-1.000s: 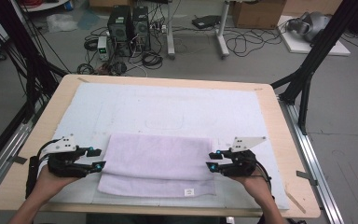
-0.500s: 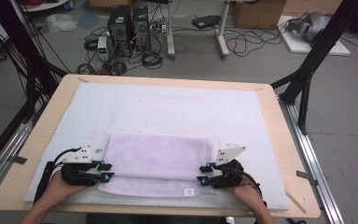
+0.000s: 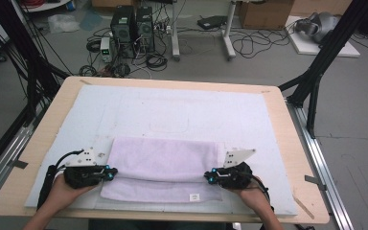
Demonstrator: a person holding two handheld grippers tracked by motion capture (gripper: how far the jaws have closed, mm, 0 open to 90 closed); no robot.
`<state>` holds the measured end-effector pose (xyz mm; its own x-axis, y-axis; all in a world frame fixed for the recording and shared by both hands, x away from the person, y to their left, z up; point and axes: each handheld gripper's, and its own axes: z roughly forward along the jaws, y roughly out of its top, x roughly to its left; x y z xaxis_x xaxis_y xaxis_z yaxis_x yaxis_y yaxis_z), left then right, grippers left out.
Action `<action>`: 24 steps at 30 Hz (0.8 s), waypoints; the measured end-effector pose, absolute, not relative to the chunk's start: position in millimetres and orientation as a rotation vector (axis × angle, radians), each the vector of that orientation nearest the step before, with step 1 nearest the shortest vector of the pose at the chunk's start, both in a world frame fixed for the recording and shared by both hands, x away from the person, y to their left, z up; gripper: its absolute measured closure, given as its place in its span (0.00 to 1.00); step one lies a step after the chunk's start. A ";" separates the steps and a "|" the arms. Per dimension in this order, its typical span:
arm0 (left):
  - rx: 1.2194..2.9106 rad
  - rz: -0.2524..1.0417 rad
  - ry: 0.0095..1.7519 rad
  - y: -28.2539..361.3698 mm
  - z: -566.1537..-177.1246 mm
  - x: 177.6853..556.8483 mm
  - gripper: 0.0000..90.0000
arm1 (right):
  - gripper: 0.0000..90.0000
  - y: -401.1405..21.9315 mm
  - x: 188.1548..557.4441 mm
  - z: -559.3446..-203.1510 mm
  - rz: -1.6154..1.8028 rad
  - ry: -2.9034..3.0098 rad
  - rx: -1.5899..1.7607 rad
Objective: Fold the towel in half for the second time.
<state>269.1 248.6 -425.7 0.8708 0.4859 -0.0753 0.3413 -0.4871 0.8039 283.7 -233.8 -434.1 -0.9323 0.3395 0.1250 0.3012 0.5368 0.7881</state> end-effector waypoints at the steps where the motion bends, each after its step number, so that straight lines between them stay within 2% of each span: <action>1: 2.121 0.195 0.589 248.6 -423.1 268.0 0.97 | 0.95 -234.4 283.6 -432.7 1.383 2.714 0.565; 5: 2.118 0.147 0.523 248.5 -418.1 257.9 0.96 | 0.94 -236.1 278.3 -426.9 1.399 2.730 0.542; 6: 2.117 0.144 0.514 248.8 -417.5 256.5 0.92 | 0.84 -236.9 277.2 -426.6 1.424 2.740 0.537; 8: 2.108 0.146 0.533 249.9 -415.4 258.0 0.76 | 0.72 -240.5 279.3 -425.3 1.466 2.756 0.581; 9: 2.108 0.146 0.533 249.9 -415.4 258.0 0.73 | 0.72 -240.5 279.3 -425.3 1.466 2.756 0.581; 10: 2.084 0.183 0.564 252.1 -410.4 265.1 0.70 | 0.64 -245.2 284.5 -420.7 1.486 2.708 0.617; 13: 2.060 0.262 0.616 253.8 -403.6 279.9 0.65 | 0.57 -249.6 298.7 -414.0 1.436 2.641 0.677; 15: 2.047 0.287 0.655 254.7 -402.6 286.8 0.62 | 0.53 -251.9 311.5 -411.2 1.408 2.592 0.740; 16: 2.023 0.334 0.726 256.9 -403.6 303.1 0.61 | 0.51 -252.4 318.6 -410.1 1.383 2.572 0.769; 19: 2.007 0.367 0.832 257.5 -412.0 328.9 0.60 | 0.49 -253.5 340.5 -411.6 1.340 2.538 0.826; 24: 2.045 0.334 0.918 249.4 -430.6 352.3 0.52 | 0.45 -251.3 364.2 -427.2 1.275 2.549 0.907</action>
